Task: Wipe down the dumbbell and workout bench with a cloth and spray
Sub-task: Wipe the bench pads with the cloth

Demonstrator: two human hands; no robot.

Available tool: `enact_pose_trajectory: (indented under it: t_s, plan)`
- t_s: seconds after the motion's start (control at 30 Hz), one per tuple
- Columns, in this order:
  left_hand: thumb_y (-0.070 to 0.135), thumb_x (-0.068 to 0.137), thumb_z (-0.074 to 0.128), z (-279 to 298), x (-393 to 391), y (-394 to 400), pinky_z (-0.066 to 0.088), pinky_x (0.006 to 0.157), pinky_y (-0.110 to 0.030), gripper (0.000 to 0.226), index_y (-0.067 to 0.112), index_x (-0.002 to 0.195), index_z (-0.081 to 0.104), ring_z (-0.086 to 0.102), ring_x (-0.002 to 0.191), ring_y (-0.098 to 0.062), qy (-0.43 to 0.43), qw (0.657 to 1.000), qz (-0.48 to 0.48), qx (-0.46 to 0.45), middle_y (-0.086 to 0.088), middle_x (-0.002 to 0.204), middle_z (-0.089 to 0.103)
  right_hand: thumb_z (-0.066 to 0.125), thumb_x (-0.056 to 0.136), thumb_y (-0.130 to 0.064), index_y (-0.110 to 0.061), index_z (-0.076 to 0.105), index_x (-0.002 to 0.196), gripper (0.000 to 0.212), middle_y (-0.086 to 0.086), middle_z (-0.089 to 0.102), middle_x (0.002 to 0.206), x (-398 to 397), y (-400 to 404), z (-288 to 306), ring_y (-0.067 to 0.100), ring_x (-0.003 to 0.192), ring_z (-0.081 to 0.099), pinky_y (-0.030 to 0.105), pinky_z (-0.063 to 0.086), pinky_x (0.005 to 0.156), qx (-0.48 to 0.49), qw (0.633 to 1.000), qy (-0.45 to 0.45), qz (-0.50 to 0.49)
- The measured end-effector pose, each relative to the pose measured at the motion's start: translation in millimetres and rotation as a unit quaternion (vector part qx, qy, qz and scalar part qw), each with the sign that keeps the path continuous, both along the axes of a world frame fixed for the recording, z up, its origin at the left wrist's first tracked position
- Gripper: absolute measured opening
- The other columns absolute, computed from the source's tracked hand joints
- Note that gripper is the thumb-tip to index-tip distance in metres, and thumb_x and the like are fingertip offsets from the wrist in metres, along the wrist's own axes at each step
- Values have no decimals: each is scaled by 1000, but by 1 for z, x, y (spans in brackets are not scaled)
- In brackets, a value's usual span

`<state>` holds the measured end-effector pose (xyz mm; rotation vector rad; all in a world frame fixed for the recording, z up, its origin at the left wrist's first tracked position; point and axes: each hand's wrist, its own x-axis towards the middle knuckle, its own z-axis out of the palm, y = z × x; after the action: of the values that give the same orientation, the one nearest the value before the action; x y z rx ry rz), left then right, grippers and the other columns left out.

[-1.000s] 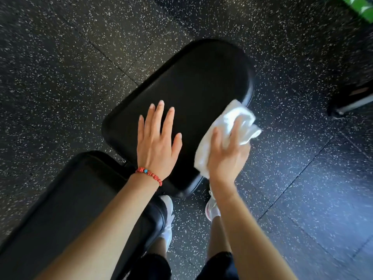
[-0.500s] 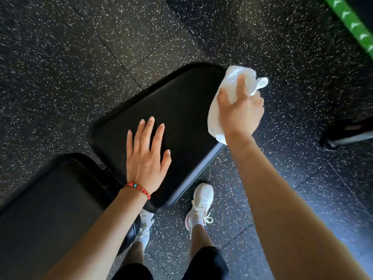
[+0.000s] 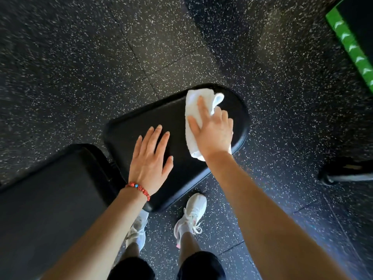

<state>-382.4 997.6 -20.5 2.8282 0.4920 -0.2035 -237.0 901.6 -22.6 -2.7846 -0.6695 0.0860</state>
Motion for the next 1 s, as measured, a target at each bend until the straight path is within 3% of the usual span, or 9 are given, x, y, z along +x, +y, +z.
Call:
enact_pose_trajectory:
  t_s: [0.1, 0.17, 0.23, 0.3, 0.47, 0.63, 0.87, 1.0]
  plan:
    - [34, 87, 37, 13, -3, 3, 38, 101, -56, 57, 2, 132, 46, 39, 130, -38, 16, 999, 36, -25, -21, 141, 43, 65, 80, -42, -20, 59, 121, 46, 11, 59, 73, -22, -13, 10, 29, 66, 51, 32, 38, 60, 2, 999, 33, 26]
    - [34, 86, 37, 22, -7, 6, 41, 99, -57, 57, 0, 131, 48, 41, 128, -39, 13, 998, 44, -37, -22, 138, 44, 57, 87, -43, -25, 51, 130, 47, 13, 60, 89, -31, -18, 25, 32, 81, 53, 36, 39, 71, -1, 992, 123, 21]
    - [33, 86, 38, 32, -10, 8, 42, 97, -57, 57, -1, 130, 48, 43, 127, -40, 6, 998, 37, -49, -23, 137, 46, 49, 91, -46, -32, 42, 136, 48, 13, 57, 108, -38, -25, 39, 32, 96, 55, 36, 40, 79, 10, 972, 232, -29]
    - [32, 87, 38, 43, -11, 10, 43, 96, -57, 56, -1, 130, 49, 43, 126, -41, -2, 998, 22, -55, -23, 136, 46, 50, 89, -48, -37, 42, 135, 48, 11, 57, 115, -46, -32, 55, 31, 101, 56, 35, 42, 83, 47, 954, 278, -105]
    - [31, 87, 38, 77, -11, 15, 44, 94, -58, 54, -1, 128, 51, 46, 124, -41, -19, 998, -9, -64, -23, 134, 48, 64, 82, -41, -33, 56, 124, 44, 8, 67, 110, -73, -41, 92, 25, 103, 58, 31, 42, 91, 187, 886, 317, -282]
    - [31, 87, 38, 120, -22, 16, 45, 92, -58, 53, -1, 126, 54, 48, 122, -41, -24, 997, -41, -64, -22, 133, 51, 68, 81, -32, -30, 58, 123, 43, 0, 64, 106, -101, -51, 138, 12, 92, 52, 24, 40, 83, 279, 816, 330, -385]
    - [32, 87, 38, 195, -42, 4, 46, 91, -59, 51, 1, 122, 58, 51, 121, -40, -36, 994, -82, -65, -21, 131, 53, 70, 79, -27, -27, 58, 122, 44, -1, 60, 100, -138, -74, 220, 20, 99, 57, 38, 46, 92, 332, 786, 307, -420]
    - [33, 86, 38, 234, -45, -10, 46, 90, -59, 51, 1, 121, 59, 52, 120, -40, -52, 991, -107, -62, -21, 129, 55, 73, 77, -26, -29, 59, 119, 44, -2, 59, 101, -154, -96, 259, 20, 96, 56, 43, 48, 90, 349, 780, 288, -432]
